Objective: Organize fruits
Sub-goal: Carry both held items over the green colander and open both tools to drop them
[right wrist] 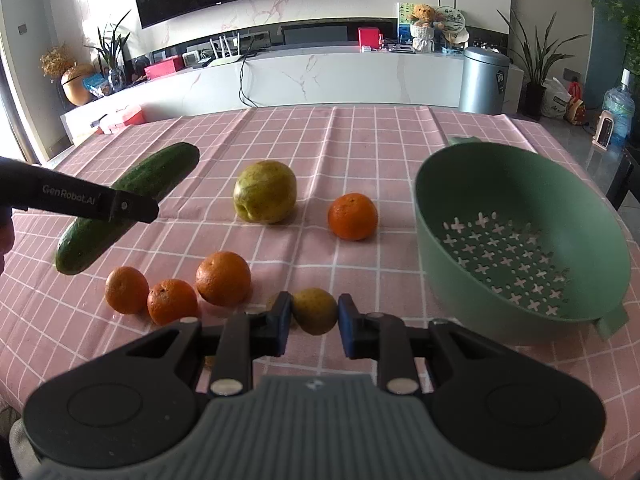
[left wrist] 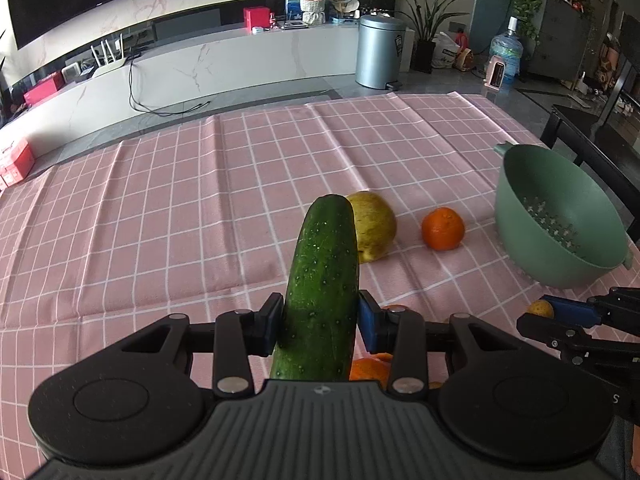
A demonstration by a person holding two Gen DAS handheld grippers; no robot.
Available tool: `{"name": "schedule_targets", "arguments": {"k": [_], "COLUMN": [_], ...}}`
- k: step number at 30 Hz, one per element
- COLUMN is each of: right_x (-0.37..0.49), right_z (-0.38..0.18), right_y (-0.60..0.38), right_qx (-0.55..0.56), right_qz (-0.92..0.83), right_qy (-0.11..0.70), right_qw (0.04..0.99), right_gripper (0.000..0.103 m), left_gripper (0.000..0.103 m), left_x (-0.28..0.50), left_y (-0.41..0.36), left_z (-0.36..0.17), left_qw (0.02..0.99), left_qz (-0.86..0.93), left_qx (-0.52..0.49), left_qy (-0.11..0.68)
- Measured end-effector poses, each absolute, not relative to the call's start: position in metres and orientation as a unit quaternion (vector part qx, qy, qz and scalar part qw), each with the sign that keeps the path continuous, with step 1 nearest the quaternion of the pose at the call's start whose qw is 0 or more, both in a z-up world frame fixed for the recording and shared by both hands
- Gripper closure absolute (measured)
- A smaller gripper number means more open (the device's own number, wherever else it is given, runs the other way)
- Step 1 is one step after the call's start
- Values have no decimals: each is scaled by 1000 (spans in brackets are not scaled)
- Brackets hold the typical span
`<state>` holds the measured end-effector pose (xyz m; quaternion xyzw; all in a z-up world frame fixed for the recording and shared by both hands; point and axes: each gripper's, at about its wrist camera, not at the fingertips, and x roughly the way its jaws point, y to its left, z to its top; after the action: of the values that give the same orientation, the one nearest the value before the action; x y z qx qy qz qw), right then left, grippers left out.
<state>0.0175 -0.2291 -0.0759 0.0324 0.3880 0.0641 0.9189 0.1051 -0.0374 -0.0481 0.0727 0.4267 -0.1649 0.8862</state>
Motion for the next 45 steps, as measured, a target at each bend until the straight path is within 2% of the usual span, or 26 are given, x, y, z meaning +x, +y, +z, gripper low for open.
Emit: {"name": "schedule_targets", "arguments": {"k": [14,24,45], "right_x": [20,46,88], "right_z": [-29,-42,-94], "right_y": [-315,-381,-400], "right_qx": [45,50,22], "right_qz": [12,-19,5], "right_qy": [341,360,418], "right_qw": [939,931,908], "right_gripper": [82,82,82], "left_gripper": [58,58,59], "left_x": [120,142,167], "left_y": [-163,-254,-277], "left_z": [-12,-35,-90], "left_qw": [876,852,833], "left_qz": [-262,-312,-297], "left_qx": [88,97,102], "left_qy": [395,410,454]}}
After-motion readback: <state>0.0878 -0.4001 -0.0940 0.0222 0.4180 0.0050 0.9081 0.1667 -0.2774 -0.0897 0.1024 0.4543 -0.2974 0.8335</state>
